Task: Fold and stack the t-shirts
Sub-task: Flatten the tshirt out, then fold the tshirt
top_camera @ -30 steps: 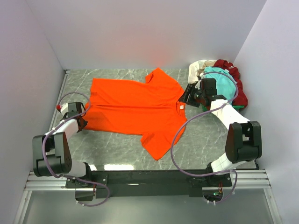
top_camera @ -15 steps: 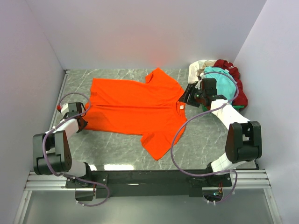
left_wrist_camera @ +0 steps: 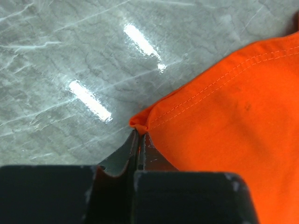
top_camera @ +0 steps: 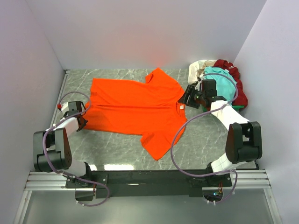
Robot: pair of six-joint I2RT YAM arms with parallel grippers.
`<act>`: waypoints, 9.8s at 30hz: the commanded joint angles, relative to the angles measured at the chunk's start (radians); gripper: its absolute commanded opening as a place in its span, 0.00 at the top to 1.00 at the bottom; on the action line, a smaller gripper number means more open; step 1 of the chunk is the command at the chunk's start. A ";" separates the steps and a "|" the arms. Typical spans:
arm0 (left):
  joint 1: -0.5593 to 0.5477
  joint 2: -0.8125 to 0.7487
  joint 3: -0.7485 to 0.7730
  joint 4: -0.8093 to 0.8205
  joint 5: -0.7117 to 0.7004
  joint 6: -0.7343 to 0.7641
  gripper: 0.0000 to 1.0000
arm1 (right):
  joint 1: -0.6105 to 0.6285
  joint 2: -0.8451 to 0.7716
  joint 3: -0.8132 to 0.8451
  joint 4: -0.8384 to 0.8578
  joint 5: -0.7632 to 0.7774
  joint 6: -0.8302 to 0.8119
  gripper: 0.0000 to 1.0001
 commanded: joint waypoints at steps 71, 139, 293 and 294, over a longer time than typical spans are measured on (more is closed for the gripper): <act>0.037 -0.101 -0.067 0.227 0.323 0.059 0.99 | 1.131 -0.035 -0.225 -0.285 0.649 0.540 0.74; 0.041 -0.107 0.103 0.153 0.374 -0.047 0.99 | 0.685 0.032 0.228 -0.319 0.820 0.124 1.00; 0.134 0.174 0.089 0.307 0.527 -0.016 0.04 | 0.272 -0.094 -0.217 -0.236 0.491 -0.013 1.00; 0.137 0.175 0.091 0.307 0.529 -0.016 0.04 | 0.272 -0.095 -0.207 -0.245 0.504 -0.016 1.00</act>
